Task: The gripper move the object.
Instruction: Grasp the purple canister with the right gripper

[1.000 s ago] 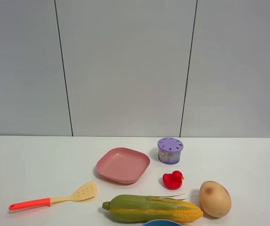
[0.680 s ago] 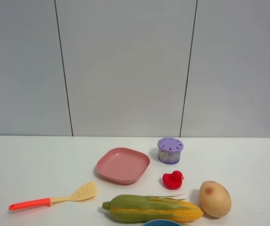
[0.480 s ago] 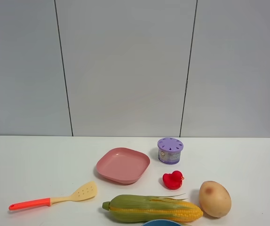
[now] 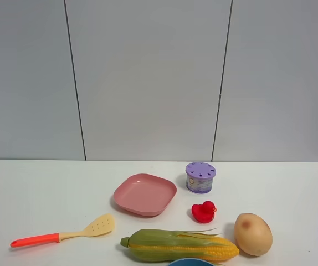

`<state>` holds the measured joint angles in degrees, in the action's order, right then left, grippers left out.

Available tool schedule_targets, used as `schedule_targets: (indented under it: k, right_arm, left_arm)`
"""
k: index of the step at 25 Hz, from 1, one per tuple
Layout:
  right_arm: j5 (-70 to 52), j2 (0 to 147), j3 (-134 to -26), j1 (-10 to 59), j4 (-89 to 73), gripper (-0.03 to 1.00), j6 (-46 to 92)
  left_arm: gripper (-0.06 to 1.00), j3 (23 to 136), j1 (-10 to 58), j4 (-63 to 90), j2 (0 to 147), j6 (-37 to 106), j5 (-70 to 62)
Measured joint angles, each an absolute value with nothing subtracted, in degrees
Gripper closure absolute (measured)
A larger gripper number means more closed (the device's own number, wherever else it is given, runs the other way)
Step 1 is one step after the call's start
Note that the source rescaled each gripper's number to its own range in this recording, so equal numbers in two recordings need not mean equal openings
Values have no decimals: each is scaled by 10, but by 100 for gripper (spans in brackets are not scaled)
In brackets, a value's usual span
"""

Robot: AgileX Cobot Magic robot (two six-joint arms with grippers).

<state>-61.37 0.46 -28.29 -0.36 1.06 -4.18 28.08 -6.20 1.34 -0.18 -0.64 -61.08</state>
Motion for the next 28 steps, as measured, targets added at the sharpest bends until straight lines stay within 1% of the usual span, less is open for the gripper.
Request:
schedule_targets:
  k: [8,11,13,16,17,19,25,28]
  right_arm:
    - [-614,5,-283,-4,11,62,-42]
    - [-613,3,-283,-4,9,65,-42]
    - [-613,3,-283,-4,-6,68,-41]
    - [-608,16,-288,-1,-56,67,-10]
    - [-599,29,-296,-1,-80,64,14]
    - [-565,75,-326,-1,-125,55,67]
    - [-480,301,-451,-1,-177,30,237]
    - [-429,412,-488,14,-185,26,300]
  left_arm:
    - [-6,281,-62,13,-2,-6,-611]
    - [-6,281,-62,13,-2,-6,-611]
    - [-6,281,-62,13,-2,-6,-611]
    - [-6,281,-62,13,-2,-6,-611]
    - [-6,281,-62,13,-2,-6,-611]
    - [-6,281,-62,13,-2,-6,-611]
    - [-6,281,-62,13,-2,-6,-611]
    - [-6,281,-62,13,-2,-6,-611]
